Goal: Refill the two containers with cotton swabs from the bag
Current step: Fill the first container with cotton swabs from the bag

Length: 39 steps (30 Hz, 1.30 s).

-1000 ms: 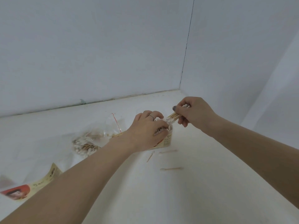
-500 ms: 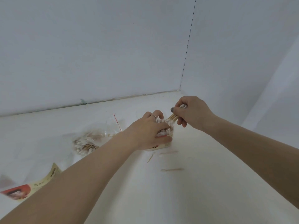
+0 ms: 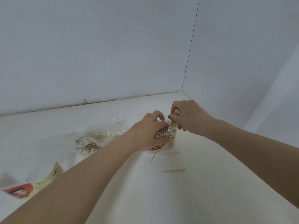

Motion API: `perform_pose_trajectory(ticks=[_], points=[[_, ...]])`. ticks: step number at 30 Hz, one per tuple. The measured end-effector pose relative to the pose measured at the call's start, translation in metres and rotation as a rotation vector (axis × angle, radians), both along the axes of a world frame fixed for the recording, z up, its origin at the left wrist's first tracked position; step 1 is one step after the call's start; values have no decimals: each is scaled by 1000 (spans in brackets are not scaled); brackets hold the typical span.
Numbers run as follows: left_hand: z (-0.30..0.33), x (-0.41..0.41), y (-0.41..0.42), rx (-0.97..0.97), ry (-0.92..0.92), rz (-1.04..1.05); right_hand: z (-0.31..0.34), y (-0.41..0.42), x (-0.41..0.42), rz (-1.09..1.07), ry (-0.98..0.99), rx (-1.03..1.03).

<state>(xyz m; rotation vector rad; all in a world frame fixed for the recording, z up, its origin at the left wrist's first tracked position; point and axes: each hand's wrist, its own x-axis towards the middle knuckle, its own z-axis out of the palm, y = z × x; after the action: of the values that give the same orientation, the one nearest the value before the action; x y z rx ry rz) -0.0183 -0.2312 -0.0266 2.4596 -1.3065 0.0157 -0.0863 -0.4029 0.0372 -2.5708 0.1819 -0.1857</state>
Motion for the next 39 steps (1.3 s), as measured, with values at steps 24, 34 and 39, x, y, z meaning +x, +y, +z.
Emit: perform_pose_trajectory(ticks=[24, 34, 39], points=[[-4, 1, 3, -127, 99, 22, -24, 0, 0, -21, -8, 26], [-3, 0, 4, -131, 125, 20, -31, 2, -9, 148, -22, -355], [-5, -3, 4, -120, 93, 16, -36, 5, -21, 76, -145, -124]])
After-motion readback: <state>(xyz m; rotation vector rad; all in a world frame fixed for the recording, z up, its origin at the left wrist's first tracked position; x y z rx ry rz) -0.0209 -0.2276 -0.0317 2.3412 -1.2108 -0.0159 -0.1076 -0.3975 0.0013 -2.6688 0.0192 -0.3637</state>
